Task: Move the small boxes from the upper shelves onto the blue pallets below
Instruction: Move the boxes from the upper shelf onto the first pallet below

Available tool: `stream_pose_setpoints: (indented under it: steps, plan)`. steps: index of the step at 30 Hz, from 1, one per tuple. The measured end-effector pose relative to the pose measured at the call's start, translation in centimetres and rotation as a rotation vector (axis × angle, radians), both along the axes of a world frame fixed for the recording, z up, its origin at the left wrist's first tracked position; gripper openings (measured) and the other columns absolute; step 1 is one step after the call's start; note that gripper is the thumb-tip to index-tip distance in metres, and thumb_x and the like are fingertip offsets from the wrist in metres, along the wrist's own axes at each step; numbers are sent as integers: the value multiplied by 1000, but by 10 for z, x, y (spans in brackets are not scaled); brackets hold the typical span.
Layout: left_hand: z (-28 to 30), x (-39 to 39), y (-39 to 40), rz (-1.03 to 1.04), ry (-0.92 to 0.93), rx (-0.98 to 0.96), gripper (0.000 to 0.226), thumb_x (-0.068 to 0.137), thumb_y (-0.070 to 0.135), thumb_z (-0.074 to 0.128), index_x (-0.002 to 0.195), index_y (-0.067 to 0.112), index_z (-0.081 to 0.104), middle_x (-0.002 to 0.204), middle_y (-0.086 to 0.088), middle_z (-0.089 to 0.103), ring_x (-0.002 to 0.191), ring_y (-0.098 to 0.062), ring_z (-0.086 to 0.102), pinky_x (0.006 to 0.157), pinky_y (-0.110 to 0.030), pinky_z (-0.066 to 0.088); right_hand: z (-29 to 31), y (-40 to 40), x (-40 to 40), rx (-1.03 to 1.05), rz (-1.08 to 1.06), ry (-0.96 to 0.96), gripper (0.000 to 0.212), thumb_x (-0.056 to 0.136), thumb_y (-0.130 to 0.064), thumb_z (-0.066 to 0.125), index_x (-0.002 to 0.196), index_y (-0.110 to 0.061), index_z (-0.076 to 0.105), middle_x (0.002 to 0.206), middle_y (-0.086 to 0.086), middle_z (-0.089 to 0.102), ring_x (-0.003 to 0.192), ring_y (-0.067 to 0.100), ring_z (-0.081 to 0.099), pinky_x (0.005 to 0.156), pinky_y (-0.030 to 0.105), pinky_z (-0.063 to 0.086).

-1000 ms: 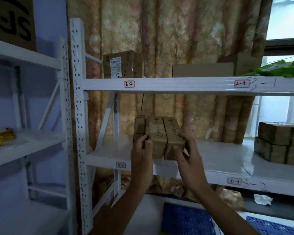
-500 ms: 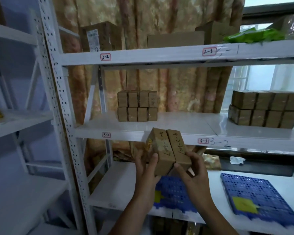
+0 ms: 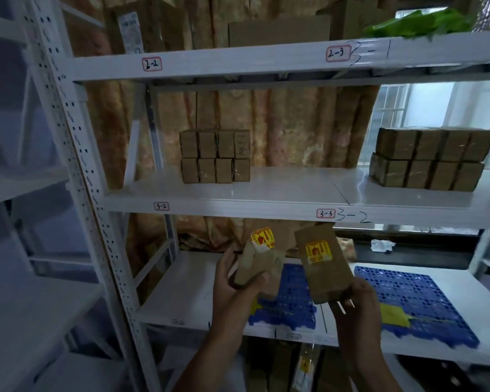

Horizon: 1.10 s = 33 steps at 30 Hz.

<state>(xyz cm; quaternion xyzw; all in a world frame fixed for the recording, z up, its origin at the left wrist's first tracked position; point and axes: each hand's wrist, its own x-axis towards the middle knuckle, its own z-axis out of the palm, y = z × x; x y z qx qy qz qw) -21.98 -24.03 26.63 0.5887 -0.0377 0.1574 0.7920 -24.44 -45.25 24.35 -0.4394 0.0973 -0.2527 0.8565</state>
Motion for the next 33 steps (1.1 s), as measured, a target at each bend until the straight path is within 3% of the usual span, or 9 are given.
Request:
stream_pose_setpoints:
  steps: [3, 6, 10, 14, 17, 20, 23, 27, 33]
  plan:
    - [-11, 5, -4, 20, 14, 33, 73, 77, 6, 88, 122, 56, 60, 118, 27, 70, 106, 3, 69, 74, -17, 59, -4, -7, -6, -48, -1, 3, 20, 107, -12, 50, 98, -25, 61, 102, 3, 67, 99, 27, 63, 80, 38, 52]
    - [-20, 5, -18, -21, 20, 57, 67, 80, 4, 85, 114, 58, 64, 117, 24, 72, 105, 1, 70, 73, -19, 60, -11, -3, -11, -184, 35, -49, 28, 102, -8, 60, 110, -34, 64, 106, -13, 76, 101, 21, 73, 79, 36, 58]
    - [-32, 4, -35, -30, 60, 19, 68, 81, 12, 86, 136, 42, 58, 126, 13, 71, 113, -10, 70, 86, -35, 63, -19, -1, -10, -266, 140, -69, 64, 81, -41, 85, 139, -35, 59, 134, -13, 69, 116, 13, 72, 89, 35, 62]
    - [-36, 4, -35, -38, 55, 13, 68, 81, 12, 86, 137, 39, 58, 126, 10, 72, 113, -11, 71, 86, -30, 62, -30, -13, 1, -262, 239, -5, 59, 79, -48, 73, 136, -36, 62, 135, -3, 70, 119, 20, 71, 92, 43, 61]
    - [-43, 1, -31, -44, 76, 32, 67, 82, 9, 84, 137, 37, 57, 126, 10, 72, 112, -10, 70, 83, -28, 62, -53, -16, 9, -331, 297, 57, 41, 95, -28, 69, 136, -27, 65, 137, 3, 67, 122, 23, 68, 91, 44, 62]
    - [-56, -1, -30, -1, 131, 36, 62, 80, 8, 86, 127, 38, 58, 117, 10, 73, 103, -2, 71, 73, -19, 60, -77, -10, 13, -378, 318, 120, 42, 99, 1, 65, 135, -22, 68, 140, 1, 64, 125, 20, 65, 86, 28, 62]
    - [-71, 0, -23, 30, 204, 17, 57, 80, 12, 86, 120, 38, 56, 114, 10, 70, 92, 5, 70, 66, -14, 57, -84, 5, 15, -329, 350, 201, 35, 97, -33, 68, 132, -35, 68, 132, -2, 71, 118, 18, 70, 88, 36, 63]
    - [-94, 8, -2, -46, 316, -94, 45, 92, 21, 73, 130, 41, 58, 123, 6, 72, 110, -17, 71, 93, -44, 59, -92, 18, 22, -320, 405, 307, 55, 79, -60, 73, 132, -47, 64, 132, -7, 71, 122, 19, 67, 92, 37, 59]
    - [-136, 47, 24, 154, 321, 130, 68, 81, -2, 81, 135, 28, 54, 136, -3, 63, 118, -22, 66, 84, -36, 61, -123, 39, 59, -470, 324, 435, 75, 84, -33, 86, 149, -35, 49, 128, 1, 68, 112, 18, 68, 94, 40, 59]
